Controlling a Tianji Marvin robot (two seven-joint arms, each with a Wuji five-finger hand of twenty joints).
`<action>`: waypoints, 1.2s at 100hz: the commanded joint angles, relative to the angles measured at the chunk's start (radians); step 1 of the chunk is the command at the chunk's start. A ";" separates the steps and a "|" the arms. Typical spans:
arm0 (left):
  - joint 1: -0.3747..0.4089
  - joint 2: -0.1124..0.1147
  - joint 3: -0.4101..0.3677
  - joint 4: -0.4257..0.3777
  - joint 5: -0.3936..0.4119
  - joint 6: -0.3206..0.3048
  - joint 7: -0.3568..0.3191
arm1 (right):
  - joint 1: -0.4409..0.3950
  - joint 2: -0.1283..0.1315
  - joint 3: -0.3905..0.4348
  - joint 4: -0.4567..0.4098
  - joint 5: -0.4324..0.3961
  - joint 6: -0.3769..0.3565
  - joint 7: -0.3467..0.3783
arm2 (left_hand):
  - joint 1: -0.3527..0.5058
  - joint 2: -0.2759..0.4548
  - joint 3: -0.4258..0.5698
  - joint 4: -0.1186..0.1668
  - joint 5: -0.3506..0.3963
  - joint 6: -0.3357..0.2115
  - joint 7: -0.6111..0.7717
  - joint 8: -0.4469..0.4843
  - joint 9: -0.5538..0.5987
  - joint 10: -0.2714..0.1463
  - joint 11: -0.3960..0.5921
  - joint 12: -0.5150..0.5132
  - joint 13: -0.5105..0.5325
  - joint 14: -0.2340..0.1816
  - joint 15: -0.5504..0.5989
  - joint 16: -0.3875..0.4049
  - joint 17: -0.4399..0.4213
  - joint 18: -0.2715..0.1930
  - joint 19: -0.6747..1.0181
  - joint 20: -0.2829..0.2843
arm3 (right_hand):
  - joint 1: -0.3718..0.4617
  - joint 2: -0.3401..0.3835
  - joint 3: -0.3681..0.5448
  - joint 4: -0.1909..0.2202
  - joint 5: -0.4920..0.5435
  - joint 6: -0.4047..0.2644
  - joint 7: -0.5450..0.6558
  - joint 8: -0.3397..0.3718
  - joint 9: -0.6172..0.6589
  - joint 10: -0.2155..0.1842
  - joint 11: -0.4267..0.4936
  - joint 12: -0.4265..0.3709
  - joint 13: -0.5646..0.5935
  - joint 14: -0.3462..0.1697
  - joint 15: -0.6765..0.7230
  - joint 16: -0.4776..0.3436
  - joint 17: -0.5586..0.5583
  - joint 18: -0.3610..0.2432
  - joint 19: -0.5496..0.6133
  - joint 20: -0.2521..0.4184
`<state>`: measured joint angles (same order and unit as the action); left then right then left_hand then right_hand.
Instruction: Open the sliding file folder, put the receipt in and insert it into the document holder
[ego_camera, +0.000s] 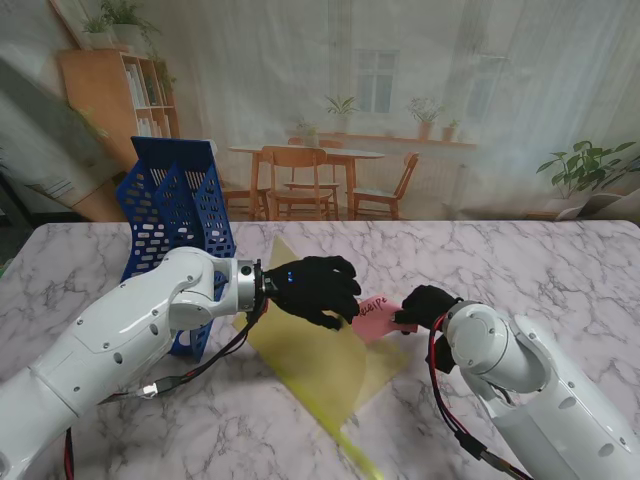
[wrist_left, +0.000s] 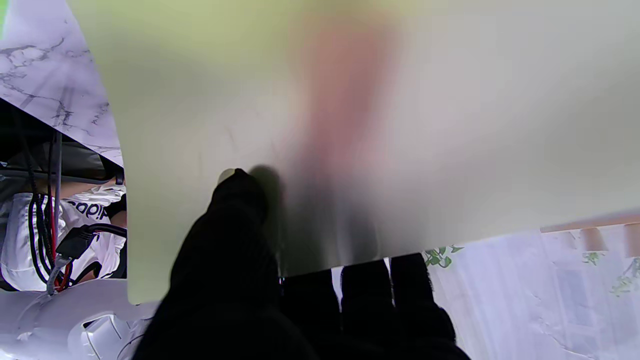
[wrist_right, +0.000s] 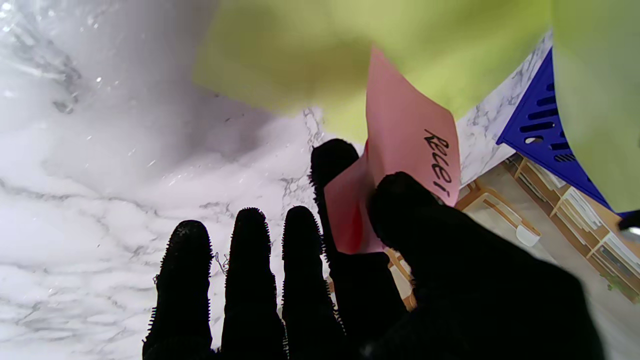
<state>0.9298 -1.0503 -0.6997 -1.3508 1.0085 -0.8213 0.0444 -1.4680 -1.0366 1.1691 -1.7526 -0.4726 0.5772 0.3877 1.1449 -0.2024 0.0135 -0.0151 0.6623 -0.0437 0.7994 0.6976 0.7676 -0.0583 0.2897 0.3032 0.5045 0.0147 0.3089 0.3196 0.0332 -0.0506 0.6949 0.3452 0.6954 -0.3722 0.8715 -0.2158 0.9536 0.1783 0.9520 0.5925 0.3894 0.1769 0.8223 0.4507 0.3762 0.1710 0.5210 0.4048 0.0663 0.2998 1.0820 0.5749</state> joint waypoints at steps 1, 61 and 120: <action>-0.013 -0.008 0.007 0.005 -0.003 0.001 -0.014 | 0.019 -0.005 -0.016 0.013 0.022 0.017 0.020 | 0.052 0.045 -0.003 -0.007 -0.014 -0.037 0.048 -0.004 -0.018 -0.028 0.012 0.011 0.005 -0.012 0.021 -0.004 -0.018 -0.027 0.020 0.014 | 0.039 -0.009 0.039 -0.005 0.039 -0.011 0.022 0.024 0.013 0.010 0.030 0.013 0.012 0.002 0.056 0.013 -0.009 -0.025 0.022 0.002; -0.015 -0.012 0.019 0.012 -0.006 0.019 0.003 | 0.192 0.003 -0.232 0.116 0.146 0.149 0.071 | 0.120 0.054 0.012 -0.008 -0.043 -0.052 0.067 0.002 0.017 0.050 0.029 0.139 0.032 0.055 0.087 0.093 0.043 0.080 0.108 0.058 | 0.047 0.006 0.026 0.001 0.027 -0.006 0.020 0.046 -0.002 0.015 0.043 0.026 0.021 0.004 0.115 0.040 0.017 -0.044 0.107 0.017; -0.022 -0.021 0.022 -0.005 -0.089 0.001 -0.054 | 0.098 0.000 -0.125 0.067 0.097 0.108 0.046 | 0.146 0.067 0.161 -0.017 -0.002 -0.081 0.153 0.149 0.115 0.112 0.128 0.515 0.098 0.147 0.254 0.400 0.136 0.138 0.341 0.188 | 0.051 0.021 -0.001 0.000 0.012 -0.018 0.021 0.040 0.015 0.018 0.048 0.023 0.025 0.006 0.119 0.040 0.022 -0.041 0.122 0.010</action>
<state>0.9200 -1.0623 -0.6849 -1.3437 0.9510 -0.8146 0.0180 -1.3616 -1.0360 1.0411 -1.6825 -0.3776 0.6845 0.4343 1.1958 -0.2013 0.0298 -0.0534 0.6237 -0.0442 0.8193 0.7714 0.8552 0.0234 0.3942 0.8016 0.5707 0.1166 0.5298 0.7036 0.1526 0.0610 0.9913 0.4983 0.6994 -0.3712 0.8605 -0.2159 0.9530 0.1793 0.9520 0.6181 0.3893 0.1860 0.8303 0.4632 0.3816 0.1717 0.5941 0.4388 0.0825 0.2748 1.1772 0.5749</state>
